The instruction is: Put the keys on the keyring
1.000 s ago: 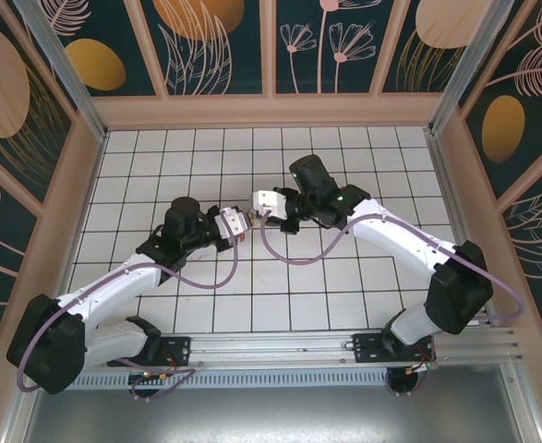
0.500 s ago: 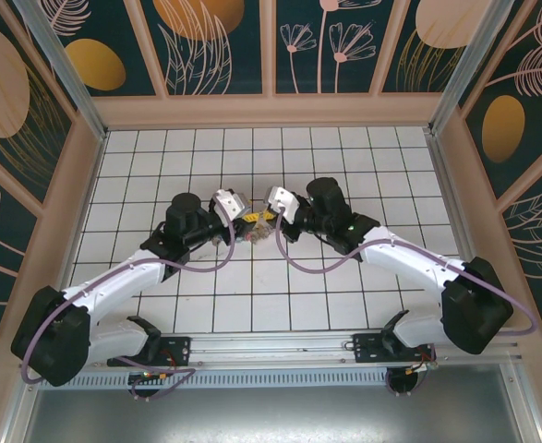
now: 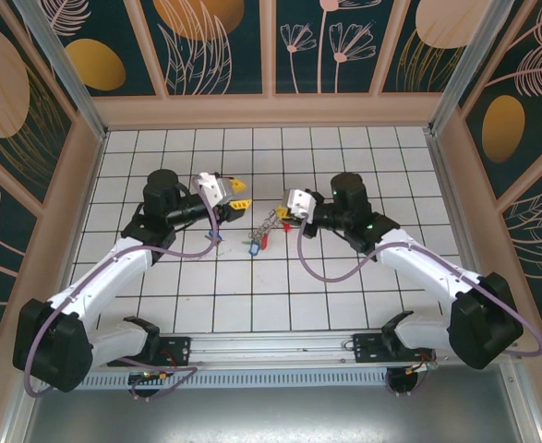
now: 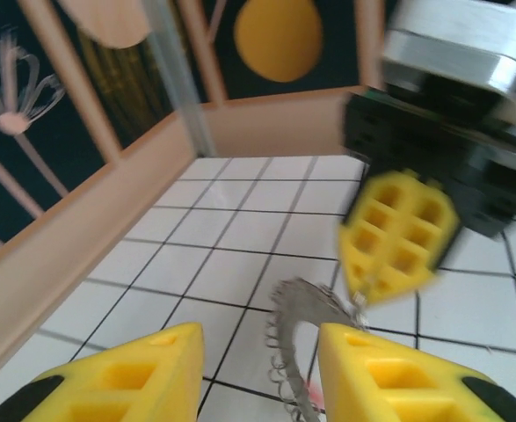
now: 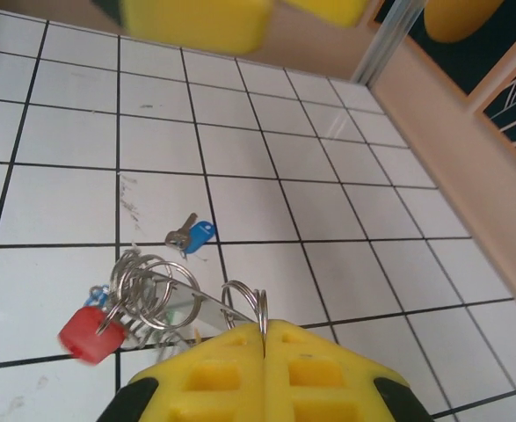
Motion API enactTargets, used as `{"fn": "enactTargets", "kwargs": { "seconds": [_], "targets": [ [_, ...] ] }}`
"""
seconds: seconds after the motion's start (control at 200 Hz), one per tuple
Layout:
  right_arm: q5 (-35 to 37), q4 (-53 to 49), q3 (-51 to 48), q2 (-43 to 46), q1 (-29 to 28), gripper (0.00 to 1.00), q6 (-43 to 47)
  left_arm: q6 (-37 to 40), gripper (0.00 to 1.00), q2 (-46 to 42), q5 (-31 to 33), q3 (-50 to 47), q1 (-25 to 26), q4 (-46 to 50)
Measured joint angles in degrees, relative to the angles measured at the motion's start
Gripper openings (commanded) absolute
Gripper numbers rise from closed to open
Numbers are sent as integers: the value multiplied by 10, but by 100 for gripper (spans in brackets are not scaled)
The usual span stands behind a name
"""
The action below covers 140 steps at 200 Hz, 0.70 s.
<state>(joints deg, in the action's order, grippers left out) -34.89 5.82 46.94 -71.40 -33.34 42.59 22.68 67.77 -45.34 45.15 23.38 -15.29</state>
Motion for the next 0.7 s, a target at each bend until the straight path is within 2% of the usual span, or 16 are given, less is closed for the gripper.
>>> {"fn": "enactTargets", "kwargs": {
  "seconds": [0.185,0.265,0.385,0.701],
  "targets": [
    [-63,-8,2,5,18,0,42,55,39,43,-48,10,4,21],
    [-82,-18,8,3,23,0,53,66,37,64,-48,21,12,22],
    [-99,-23,22,-5,30,0,60,94,26,74,-48,30,32,25],
    [-122,-24,35,-14,30,0,64,155,20,80,-48,43,62,50]
  ]
}}
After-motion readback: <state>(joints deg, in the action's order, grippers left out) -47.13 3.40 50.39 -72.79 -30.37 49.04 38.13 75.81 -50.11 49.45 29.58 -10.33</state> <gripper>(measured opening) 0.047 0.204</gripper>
